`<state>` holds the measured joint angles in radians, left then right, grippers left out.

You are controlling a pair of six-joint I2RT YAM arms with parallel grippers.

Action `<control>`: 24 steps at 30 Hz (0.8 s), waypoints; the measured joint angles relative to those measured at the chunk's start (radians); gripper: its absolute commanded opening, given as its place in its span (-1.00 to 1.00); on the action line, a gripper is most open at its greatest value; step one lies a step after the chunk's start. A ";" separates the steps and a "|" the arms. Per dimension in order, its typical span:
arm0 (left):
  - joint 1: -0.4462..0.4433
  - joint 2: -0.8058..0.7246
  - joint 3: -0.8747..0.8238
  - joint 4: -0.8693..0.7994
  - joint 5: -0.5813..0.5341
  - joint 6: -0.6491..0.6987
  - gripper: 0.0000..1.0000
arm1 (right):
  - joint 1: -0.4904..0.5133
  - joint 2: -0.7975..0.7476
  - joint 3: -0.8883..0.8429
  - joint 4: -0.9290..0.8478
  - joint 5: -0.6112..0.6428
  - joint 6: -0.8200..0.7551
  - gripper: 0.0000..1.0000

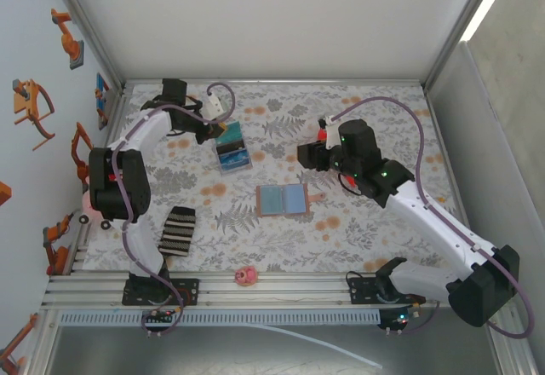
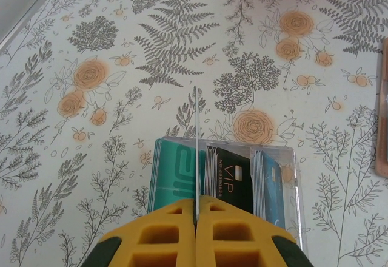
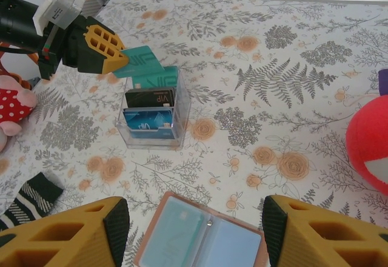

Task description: Take the credit cards out of the card holder

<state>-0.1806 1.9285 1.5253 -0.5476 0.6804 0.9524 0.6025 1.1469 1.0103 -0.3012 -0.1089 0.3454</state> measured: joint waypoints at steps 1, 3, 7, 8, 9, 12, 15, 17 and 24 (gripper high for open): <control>0.000 0.010 0.009 -0.005 0.000 0.005 -1.00 | 0.000 0.000 0.000 0.000 0.002 0.000 0.19; 0.000 0.023 0.023 -0.017 -0.001 0.011 -1.00 | 0.000 0.000 0.000 0.002 0.006 0.000 0.19; 0.000 0.048 0.052 -0.031 -0.003 0.024 -1.00 | 0.000 0.000 0.000 0.003 0.014 0.001 0.19; 0.000 0.054 0.057 -0.034 -0.003 0.026 -1.00 | 0.000 0.000 0.000 0.003 0.017 0.003 0.19; 0.001 0.059 0.061 -0.037 -0.004 0.028 -1.00 | 0.000 0.000 0.000 0.003 0.018 0.004 0.18; 0.007 0.077 0.069 -0.047 -0.005 0.032 -1.00 | 0.000 0.000 0.000 0.003 0.021 0.006 0.19; 0.012 0.094 0.077 -0.062 -0.011 0.040 -1.00 | 0.000 0.000 0.000 0.003 0.022 0.007 0.19; 0.014 0.104 0.083 -0.068 -0.018 0.046 -1.00 | 0.000 0.000 0.000 0.003 0.023 0.007 0.19; 0.016 0.148 0.119 -0.075 -0.026 0.047 -1.00 | 0.000 0.000 0.000 0.017 0.021 0.014 0.19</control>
<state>-0.1650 2.0762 1.6440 -0.6228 0.6540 0.9997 0.6025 1.1469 1.0103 -0.2844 -0.0879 0.3595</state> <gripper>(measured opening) 0.052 0.594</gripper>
